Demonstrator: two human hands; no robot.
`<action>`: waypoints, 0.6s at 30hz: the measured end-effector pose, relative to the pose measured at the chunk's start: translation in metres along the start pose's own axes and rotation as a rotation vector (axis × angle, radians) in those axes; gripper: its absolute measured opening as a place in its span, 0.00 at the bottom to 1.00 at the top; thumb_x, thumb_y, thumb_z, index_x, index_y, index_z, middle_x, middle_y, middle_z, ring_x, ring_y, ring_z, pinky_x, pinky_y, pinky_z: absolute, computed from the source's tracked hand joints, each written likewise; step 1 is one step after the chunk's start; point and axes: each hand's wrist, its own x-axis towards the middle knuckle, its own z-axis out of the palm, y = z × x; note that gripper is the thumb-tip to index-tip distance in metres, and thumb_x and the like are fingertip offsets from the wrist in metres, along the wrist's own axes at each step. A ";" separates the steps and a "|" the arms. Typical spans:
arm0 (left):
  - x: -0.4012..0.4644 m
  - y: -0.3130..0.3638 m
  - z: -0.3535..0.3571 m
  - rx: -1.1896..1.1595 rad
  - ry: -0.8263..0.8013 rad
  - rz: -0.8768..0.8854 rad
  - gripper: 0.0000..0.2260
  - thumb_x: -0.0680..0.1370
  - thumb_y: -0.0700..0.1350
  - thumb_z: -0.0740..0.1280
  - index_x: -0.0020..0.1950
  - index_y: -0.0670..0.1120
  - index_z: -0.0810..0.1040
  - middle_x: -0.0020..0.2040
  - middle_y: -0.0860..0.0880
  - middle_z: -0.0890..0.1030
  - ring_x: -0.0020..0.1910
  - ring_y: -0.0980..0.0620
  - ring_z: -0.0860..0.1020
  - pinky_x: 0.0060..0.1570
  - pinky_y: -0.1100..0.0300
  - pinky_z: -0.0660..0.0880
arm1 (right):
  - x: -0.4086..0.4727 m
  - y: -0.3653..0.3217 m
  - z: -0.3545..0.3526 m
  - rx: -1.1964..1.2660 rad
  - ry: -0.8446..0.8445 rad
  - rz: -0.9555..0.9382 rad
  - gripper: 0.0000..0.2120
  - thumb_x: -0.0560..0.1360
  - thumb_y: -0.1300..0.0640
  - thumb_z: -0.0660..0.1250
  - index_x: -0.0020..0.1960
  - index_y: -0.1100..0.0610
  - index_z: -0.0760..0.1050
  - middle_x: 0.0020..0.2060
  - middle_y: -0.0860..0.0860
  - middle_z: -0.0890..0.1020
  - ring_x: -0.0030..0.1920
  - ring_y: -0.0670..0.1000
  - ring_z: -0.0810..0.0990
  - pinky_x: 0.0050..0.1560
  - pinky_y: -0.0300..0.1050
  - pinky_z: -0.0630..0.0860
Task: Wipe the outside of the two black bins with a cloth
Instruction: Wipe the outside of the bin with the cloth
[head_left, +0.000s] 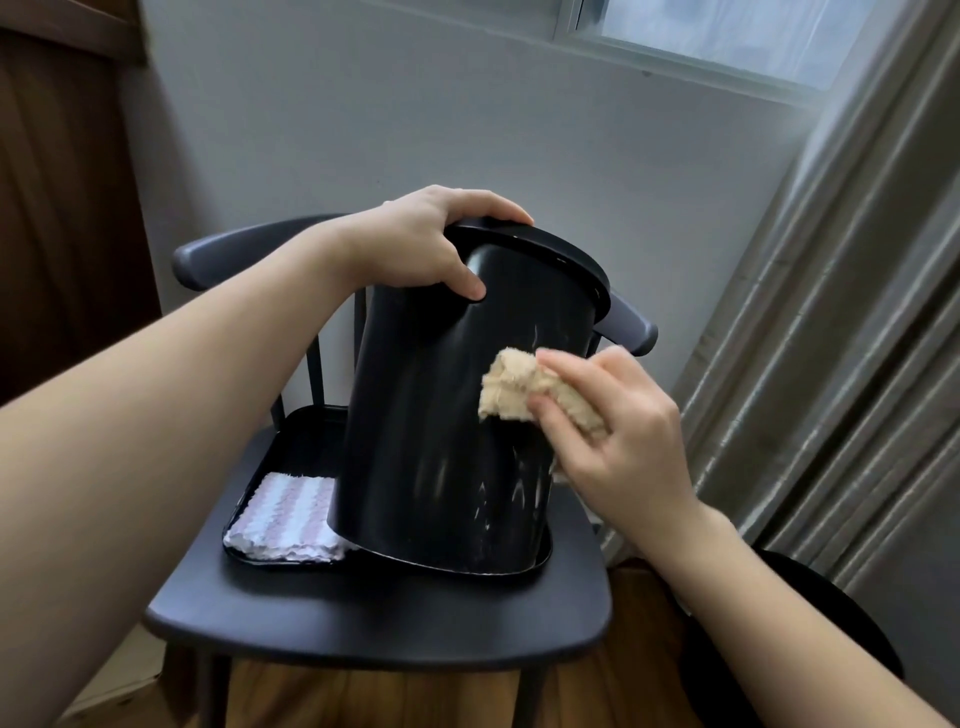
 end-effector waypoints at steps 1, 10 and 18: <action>0.000 0.000 0.000 -0.001 -0.003 0.001 0.31 0.71 0.37 0.77 0.65 0.68 0.77 0.63 0.60 0.80 0.64 0.51 0.78 0.68 0.47 0.74 | 0.006 0.000 0.002 -0.012 -0.004 0.024 0.14 0.73 0.57 0.73 0.58 0.58 0.83 0.40 0.51 0.76 0.37 0.49 0.75 0.41 0.40 0.75; -0.002 0.004 0.001 0.009 -0.019 -0.005 0.33 0.62 0.47 0.74 0.65 0.69 0.77 0.62 0.62 0.80 0.65 0.51 0.77 0.70 0.47 0.71 | -0.028 -0.007 0.007 0.079 -0.258 -0.085 0.10 0.71 0.60 0.74 0.53 0.58 0.84 0.38 0.51 0.75 0.34 0.51 0.75 0.35 0.47 0.76; 0.002 0.002 0.002 0.028 -0.009 0.016 0.32 0.70 0.40 0.77 0.65 0.68 0.76 0.64 0.59 0.78 0.65 0.51 0.77 0.70 0.46 0.72 | -0.009 -0.005 0.006 0.010 -0.148 0.031 0.08 0.72 0.58 0.74 0.51 0.58 0.84 0.40 0.50 0.76 0.37 0.49 0.76 0.39 0.42 0.75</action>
